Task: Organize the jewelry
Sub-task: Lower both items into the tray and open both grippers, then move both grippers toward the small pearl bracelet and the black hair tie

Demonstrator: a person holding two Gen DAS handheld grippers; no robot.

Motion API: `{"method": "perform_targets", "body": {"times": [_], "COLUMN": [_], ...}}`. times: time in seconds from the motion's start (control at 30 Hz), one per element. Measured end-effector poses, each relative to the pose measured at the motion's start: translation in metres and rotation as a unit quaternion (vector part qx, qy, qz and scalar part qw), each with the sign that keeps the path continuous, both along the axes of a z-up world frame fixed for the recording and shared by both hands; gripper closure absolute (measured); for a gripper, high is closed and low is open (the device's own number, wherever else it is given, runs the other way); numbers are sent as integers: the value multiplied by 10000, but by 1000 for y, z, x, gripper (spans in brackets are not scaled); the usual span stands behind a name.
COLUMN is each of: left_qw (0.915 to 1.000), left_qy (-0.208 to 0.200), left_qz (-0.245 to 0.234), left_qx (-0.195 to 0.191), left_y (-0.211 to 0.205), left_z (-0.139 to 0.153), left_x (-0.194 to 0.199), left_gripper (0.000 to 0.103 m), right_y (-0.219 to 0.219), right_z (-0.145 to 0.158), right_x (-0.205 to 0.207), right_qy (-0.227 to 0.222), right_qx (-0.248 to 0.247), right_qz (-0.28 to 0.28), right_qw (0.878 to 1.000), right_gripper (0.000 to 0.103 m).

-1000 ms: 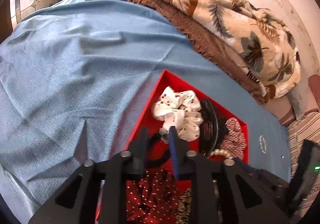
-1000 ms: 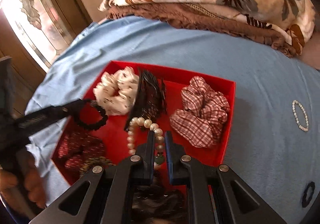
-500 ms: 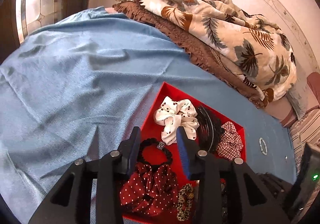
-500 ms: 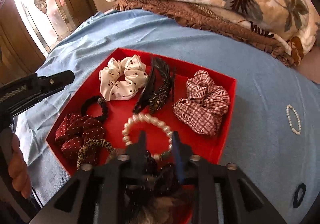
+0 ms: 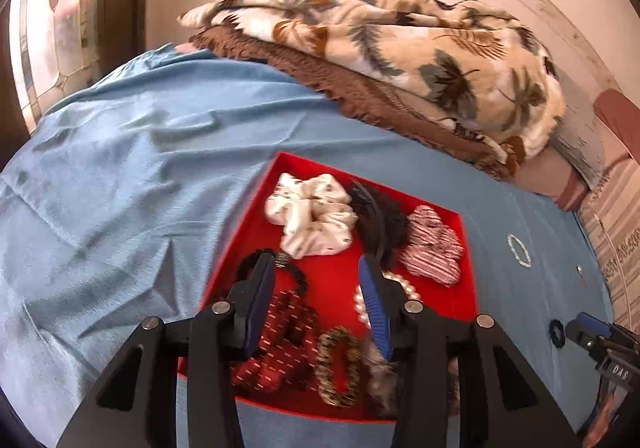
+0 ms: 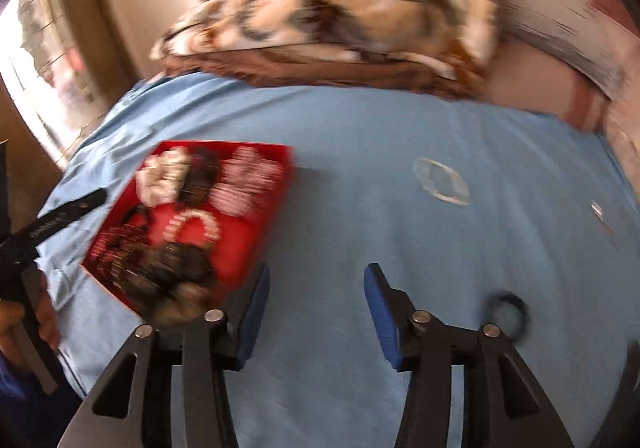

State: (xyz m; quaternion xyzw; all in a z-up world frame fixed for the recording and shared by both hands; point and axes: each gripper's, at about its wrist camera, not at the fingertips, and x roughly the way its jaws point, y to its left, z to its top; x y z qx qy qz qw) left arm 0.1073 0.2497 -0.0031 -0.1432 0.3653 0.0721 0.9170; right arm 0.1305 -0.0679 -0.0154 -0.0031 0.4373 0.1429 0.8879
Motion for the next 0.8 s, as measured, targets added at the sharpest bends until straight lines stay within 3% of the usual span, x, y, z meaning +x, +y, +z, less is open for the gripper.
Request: {"method": "perform_targets", "body": {"times": [0.13,0.33,0.6,0.8], "left_qw": [9995,9983,9929,9885], "left_qy": [-147,76,128,383], "left_qz": [-247,-567,-1179,-1439], "left_qx": [104,54,80,270], "left_y": [-22,-58,-140,-205], "left_z": [1,2,31,30], "left_x": [-13,-25,-11,32], "left_gripper": [60,60,60,58], "right_y": [-65,-139,-160,-161], "right_z": [-9,-20,-43,-57], "right_x": [-13,-23,-18,-7], "right_qy": [76,58,-11,-155], "right_qx": [-123,-171,180,346], "right_qz": [-561,-1050,-1020,-896], "right_qw": [9983,9943,9946,9953], "right_gripper": [46,45,44,44]}}
